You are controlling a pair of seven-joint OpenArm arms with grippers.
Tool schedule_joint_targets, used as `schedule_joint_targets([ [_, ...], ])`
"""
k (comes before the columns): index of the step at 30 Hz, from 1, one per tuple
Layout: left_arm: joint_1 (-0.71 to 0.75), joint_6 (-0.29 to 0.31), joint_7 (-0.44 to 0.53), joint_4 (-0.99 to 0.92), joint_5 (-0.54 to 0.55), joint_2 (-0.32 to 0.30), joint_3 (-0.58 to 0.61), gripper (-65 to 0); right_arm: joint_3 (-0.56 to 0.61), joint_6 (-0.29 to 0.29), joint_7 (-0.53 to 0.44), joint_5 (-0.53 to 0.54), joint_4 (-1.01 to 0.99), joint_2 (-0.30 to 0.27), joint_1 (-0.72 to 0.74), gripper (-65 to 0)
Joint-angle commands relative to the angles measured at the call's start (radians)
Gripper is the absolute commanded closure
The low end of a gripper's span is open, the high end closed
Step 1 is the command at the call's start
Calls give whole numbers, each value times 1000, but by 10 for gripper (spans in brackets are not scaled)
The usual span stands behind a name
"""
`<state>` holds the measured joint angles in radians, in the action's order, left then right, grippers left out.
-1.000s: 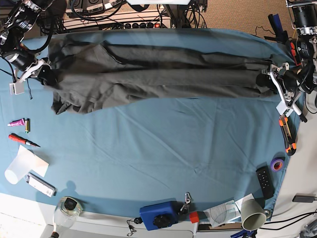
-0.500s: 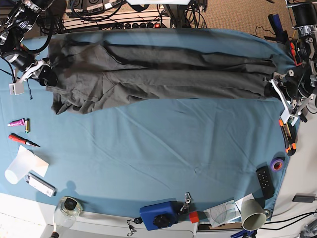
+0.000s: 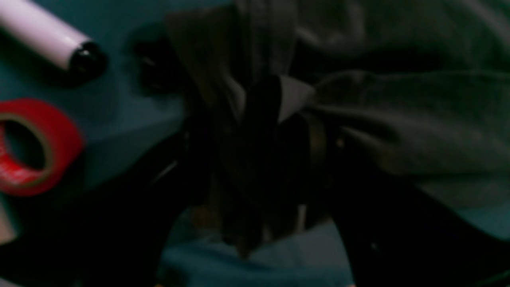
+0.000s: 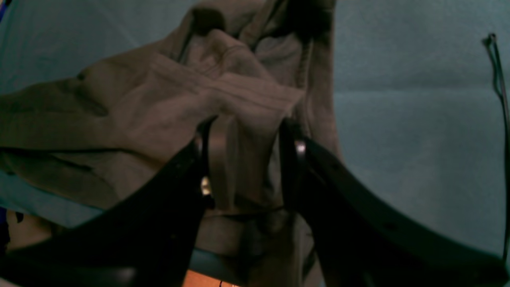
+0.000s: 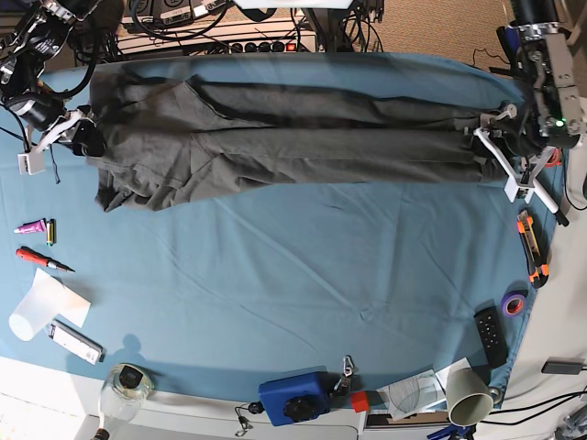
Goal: Fold the T-shirt properly
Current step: 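Lower the folded hem onto the shirt and release with both grippers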
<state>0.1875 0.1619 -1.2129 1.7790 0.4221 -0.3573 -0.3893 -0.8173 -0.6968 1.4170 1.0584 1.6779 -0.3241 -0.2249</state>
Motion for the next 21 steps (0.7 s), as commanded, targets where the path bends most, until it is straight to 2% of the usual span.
schedule_joint_targets([
  [1,-4,-27,10,3,-93,-10,-8,-314,-8,-1,-21,21,18,-23,6,-189],
  [3,-5,-53,10,3,-127,-8,-8,-314,-8,-1,-21,22,18,-23,6,-189],
  [6,-4,-61,8,3,-157,-8,-8,-314,-8,-1,-21,21,18,-23,6,-189],
  [9,2,-69,-22,3,-89,-8,-8,-314,-8,-1,-21,21,18,-23,6,-189],
  [14,47,-6,-23,-26,80,-5,-8,-314,-8,-1,-21,21,18,-23,6,-189],
  [18,63,85,-54,-86,261,-5,-8,-313,-8,-1,-21,21,18,-23,6,-189],
  [19,62,105,-57,-99,298,-5,-8,-303,-8,-1,-21,22,18,-23,6,-189],
  [21,62,133,-64,-113,362,-5,-8,-216,-8,-1,-21,22,18,-23,6,-189],
])
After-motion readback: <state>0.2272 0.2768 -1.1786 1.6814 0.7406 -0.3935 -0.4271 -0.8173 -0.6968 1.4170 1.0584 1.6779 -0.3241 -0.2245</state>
